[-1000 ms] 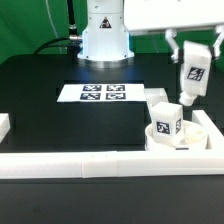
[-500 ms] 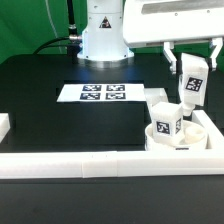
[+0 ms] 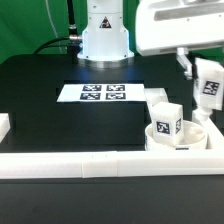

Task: Assemble stool

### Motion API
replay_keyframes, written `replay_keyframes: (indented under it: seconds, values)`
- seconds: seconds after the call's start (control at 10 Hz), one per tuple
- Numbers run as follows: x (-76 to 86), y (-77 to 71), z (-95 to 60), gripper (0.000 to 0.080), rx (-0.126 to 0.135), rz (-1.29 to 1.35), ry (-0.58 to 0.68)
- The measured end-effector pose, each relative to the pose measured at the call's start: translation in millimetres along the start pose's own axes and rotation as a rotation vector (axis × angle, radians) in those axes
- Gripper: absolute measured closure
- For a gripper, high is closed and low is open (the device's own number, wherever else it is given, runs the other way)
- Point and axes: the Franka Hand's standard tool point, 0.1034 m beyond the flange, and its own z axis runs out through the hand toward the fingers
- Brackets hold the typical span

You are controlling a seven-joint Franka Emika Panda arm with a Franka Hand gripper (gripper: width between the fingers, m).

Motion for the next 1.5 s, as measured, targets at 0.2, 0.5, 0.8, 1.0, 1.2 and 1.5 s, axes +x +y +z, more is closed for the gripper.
replay_keyframes:
  seconds: [0.2, 0.5, 0.8, 1.0, 1.2, 1.5]
  values:
    - [2.3, 6.9, 1.7, 0.0472, -0.001, -0.016, 0.016]
    - [1.9, 7.6, 1.7, 0.0472, -0.001, -0.021, 0.013]
    - [4.7, 16.4, -2.4, 0.0472, 0.030, 0.030, -0.040]
    - [7.5, 13.3, -5.4, 0.0472, 0.066, 0.050, -0.049]
    - [6.0, 12.7, -4.7, 0.0472, 0.068, 0.053, -0.053]
    - [1.2, 21.2, -1.4, 0.0472, 0.066, 0.057, -0.089]
